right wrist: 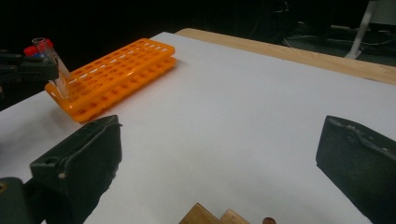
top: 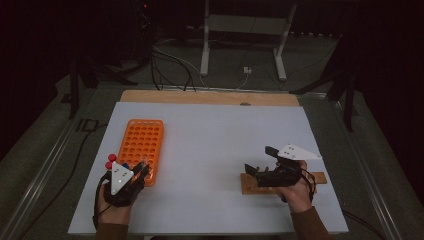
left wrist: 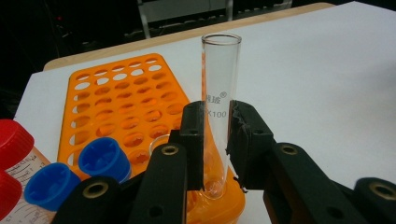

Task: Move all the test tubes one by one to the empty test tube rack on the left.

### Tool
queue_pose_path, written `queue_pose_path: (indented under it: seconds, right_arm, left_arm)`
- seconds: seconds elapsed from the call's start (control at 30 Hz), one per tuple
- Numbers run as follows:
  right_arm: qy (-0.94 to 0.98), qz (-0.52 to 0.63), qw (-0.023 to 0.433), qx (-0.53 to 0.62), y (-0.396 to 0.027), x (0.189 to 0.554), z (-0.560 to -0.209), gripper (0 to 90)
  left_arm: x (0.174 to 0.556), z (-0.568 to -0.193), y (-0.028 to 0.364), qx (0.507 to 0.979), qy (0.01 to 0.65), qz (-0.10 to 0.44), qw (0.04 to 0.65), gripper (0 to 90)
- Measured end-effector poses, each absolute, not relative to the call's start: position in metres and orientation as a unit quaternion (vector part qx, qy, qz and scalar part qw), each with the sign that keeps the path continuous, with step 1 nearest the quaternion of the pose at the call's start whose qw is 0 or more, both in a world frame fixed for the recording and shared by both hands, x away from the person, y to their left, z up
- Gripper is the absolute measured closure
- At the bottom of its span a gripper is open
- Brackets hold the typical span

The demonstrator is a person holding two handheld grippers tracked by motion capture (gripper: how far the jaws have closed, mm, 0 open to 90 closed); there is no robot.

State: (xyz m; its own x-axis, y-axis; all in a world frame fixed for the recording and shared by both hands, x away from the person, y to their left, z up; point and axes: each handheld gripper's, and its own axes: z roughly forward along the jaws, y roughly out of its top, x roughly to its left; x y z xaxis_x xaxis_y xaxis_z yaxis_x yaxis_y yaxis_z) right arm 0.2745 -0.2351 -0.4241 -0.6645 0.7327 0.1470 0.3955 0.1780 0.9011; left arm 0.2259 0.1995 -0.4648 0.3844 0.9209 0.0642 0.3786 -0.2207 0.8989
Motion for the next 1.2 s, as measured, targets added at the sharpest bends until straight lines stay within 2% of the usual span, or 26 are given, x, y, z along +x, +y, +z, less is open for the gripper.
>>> queue_pose_path:
  seconds: [0.23, 0.37, 0.97, 1.2]
  right_arm:
    - [0.747, 0.523, 0.162, 0.377, -0.234, 0.274, -0.424, 0.5]
    - [0.748, 0.523, 0.159, 0.375, -0.233, 0.274, -0.426, 0.5]
    - [0.748, 0.526, 0.156, 0.373, -0.237, 0.272, -0.427, 0.5]
    - [0.749, 0.525, 0.157, 0.373, -0.237, 0.272, -0.427, 0.5]
  left_arm:
    - [0.227, -0.465, 0.195, 0.713, 0.445, 0.319, 0.438, 76.5]
    - [0.228, -0.469, 0.189, 0.725, 0.436, 0.323, 0.425, 76.4]
    - [0.229, -0.485, 0.187, 0.738, 0.478, 0.31, 0.362, 76.5]
    - [0.228, -0.487, 0.188, 0.738, 0.487, 0.304, 0.354, 76.8]
